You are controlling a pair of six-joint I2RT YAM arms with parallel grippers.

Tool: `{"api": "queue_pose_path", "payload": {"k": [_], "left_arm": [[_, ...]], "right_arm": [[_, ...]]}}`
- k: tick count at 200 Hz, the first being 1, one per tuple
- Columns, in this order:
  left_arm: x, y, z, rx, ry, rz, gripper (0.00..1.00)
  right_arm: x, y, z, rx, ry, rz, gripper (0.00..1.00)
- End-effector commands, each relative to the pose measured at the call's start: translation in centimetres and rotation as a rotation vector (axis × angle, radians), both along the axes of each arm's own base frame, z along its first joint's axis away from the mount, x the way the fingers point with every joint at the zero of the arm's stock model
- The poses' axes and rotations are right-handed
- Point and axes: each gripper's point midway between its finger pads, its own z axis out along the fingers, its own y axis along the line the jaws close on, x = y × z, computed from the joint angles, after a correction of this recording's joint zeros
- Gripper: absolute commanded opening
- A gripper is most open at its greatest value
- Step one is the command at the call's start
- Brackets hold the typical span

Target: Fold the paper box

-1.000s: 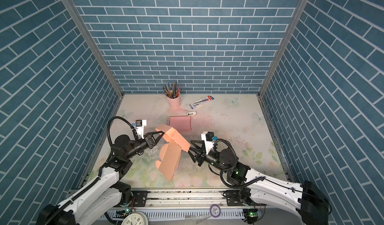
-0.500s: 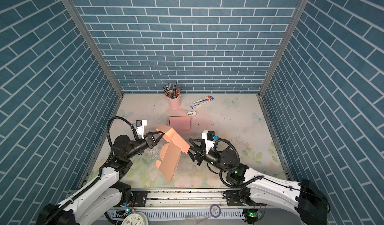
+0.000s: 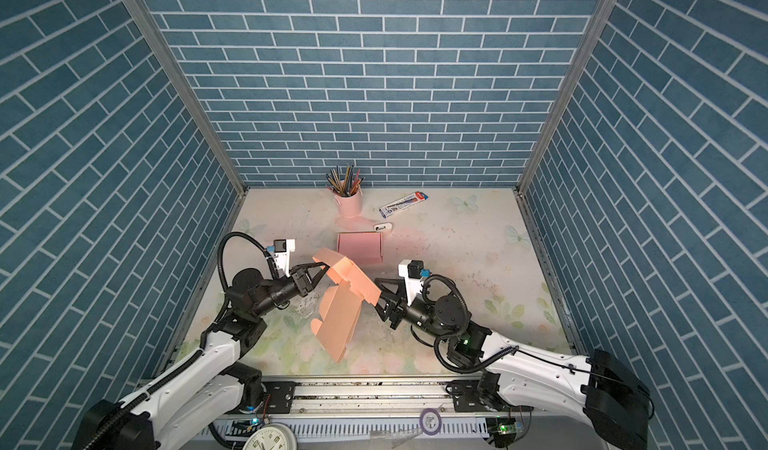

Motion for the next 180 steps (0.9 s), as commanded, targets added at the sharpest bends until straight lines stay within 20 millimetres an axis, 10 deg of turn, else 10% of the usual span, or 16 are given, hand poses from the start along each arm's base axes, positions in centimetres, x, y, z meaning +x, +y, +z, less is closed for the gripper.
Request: {"api": "queue_pose_path", "payload": {"k": [1,117,180], "left_arm": [[0.0,-0.3,0.5,-0.002,-0.034,-0.016,0.15],[2.9,2.0,-5.8,0.074,0.101,0.064,0.15],[2.7,1.2,-6.4,0.108,0.106,0.033,0.16]], "right_arm": [[0.7,-0.3,0.5,-0.008,0.019,-0.039,0.49],[0.8,-4.8,-3.2,-0.171,0.055,-0.167,0.50],[0.7,-7.0,-1.8,-0.178,0.011,-0.224,0.52]]}}
